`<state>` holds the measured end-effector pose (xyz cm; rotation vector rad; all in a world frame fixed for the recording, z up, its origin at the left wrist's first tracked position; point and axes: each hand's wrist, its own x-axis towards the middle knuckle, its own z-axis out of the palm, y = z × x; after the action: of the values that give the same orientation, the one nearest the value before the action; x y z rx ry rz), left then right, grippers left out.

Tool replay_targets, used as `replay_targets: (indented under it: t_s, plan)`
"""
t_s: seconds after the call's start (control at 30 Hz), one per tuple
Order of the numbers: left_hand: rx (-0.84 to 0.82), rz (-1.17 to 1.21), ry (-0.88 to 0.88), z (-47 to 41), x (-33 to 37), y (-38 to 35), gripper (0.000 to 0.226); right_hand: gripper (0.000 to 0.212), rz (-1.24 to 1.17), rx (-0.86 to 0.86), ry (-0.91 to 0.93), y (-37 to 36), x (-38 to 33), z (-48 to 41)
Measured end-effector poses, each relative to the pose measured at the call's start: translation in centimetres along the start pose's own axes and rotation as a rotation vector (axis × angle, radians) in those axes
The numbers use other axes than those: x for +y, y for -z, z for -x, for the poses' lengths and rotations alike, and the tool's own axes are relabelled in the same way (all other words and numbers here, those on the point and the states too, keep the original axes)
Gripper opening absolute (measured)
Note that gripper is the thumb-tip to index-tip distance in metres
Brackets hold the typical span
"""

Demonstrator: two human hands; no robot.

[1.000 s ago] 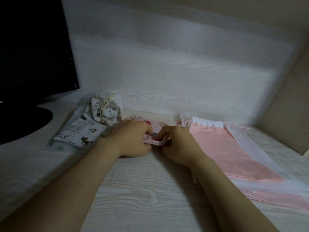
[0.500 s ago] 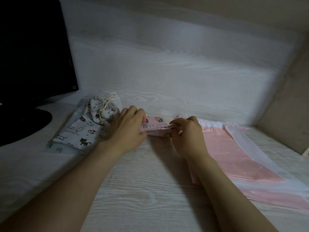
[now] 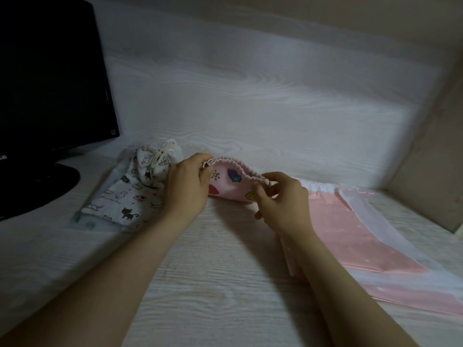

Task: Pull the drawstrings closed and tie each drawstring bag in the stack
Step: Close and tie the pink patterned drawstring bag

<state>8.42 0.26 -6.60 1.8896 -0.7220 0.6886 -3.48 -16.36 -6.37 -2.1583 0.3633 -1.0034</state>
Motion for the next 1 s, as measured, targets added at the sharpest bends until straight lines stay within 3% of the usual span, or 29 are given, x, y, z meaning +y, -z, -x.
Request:
replay_targets:
  t_s: [0.17,0.43,0.83,0.93,1.0]
  plan:
    - [-0.035,0.167,0.217,-0.4,-0.4,-0.4,0.02,0.019,-0.117,-0.035,-0.002,0.0,-0.3,0.0]
    - [0.142,0.446,0.495,-1.4,-0.9,0.0,0.012,0.024,-0.538,-0.103,-0.184,0.0,-1.1,-0.2]
    - [0.293,0.73,0.679,-2.0,-1.1,0.1,0.019,0.022,-1.112,0.01,-0.496,0.5,-1.6,-0.9]
    - [0.294,0.786,0.699,-2.0,-1.0,0.7,0.03,0.019,-1.134,0.025,-0.539,0.7,-1.2,-1.1]
    - [0.262,0.762,0.676,-1.8,-0.7,0.7,0.026,0.015,-1.108,-0.036,-0.57,0.5,-1.3,-1.0]
